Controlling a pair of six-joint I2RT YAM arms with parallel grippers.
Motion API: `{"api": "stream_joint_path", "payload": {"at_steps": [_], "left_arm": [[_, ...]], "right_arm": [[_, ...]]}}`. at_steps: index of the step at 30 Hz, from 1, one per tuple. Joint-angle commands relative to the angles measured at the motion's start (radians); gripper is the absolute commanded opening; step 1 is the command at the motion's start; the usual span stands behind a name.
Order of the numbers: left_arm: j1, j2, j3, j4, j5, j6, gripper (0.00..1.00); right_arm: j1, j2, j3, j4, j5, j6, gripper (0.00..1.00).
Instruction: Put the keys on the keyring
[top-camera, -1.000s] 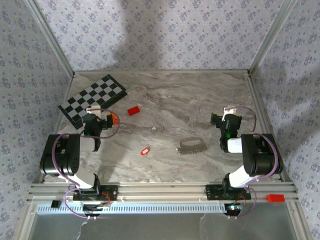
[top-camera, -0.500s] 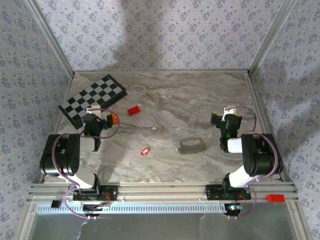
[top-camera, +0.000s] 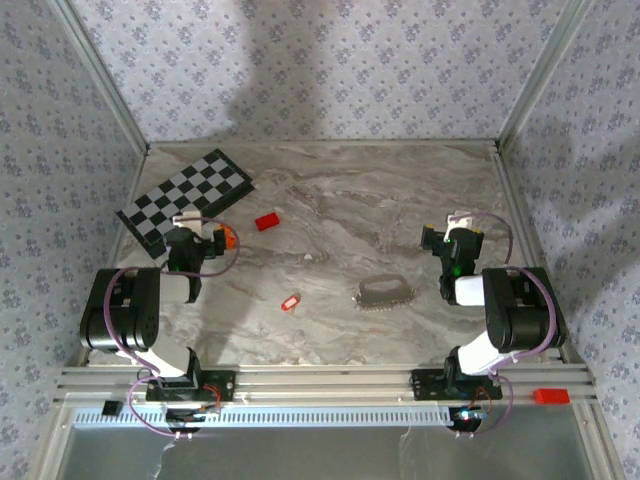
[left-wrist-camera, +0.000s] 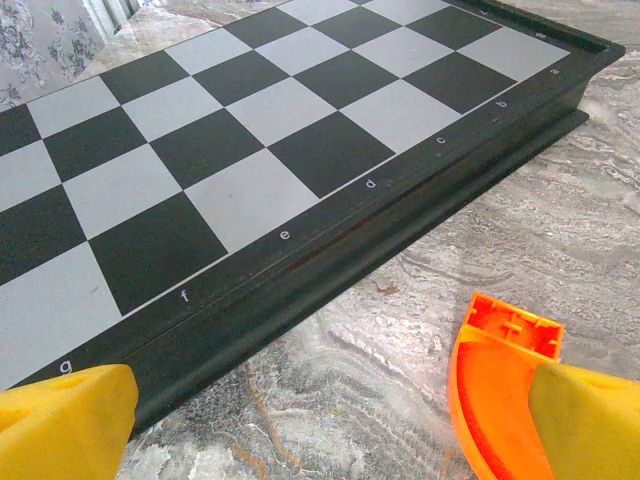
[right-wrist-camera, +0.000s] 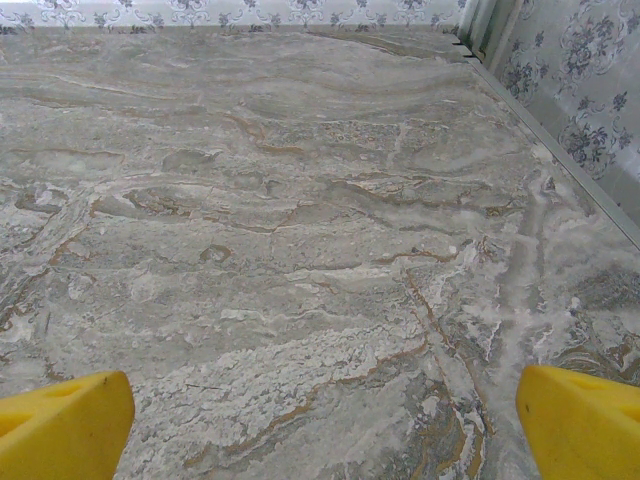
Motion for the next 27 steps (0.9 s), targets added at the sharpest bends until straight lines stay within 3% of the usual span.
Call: {"api": "stream_joint_path", "payload": {"at_steps": [1, 16, 19, 27], "left_arm": [[0.006, -0.004, 0.023, 0.006, 0.019, -0.017, 1.0], [0.006, -0.052, 0.023, -0.034, 0.016, -0.017, 1.0], [0.006, -0.11, 0.034, -0.107, 0.012, -0.022, 1.0], [-0.025, -0.321, 0.054, -0.388, -0.021, -0.045, 1.0]], "right_arm": [[-0.005, 0.004, 0.001, 0.032, 0.017, -0.001, 1.0], [0.018, -0.044, 0.012, -0.017, 0.043, -0.025, 1.0], [0.068, -0.117, 0.069, -0.198, 0.122, -0.028, 1.0], [0.258, -0.256, 0.131, -0.383, 0.351, -0.111, 1.0]]}}
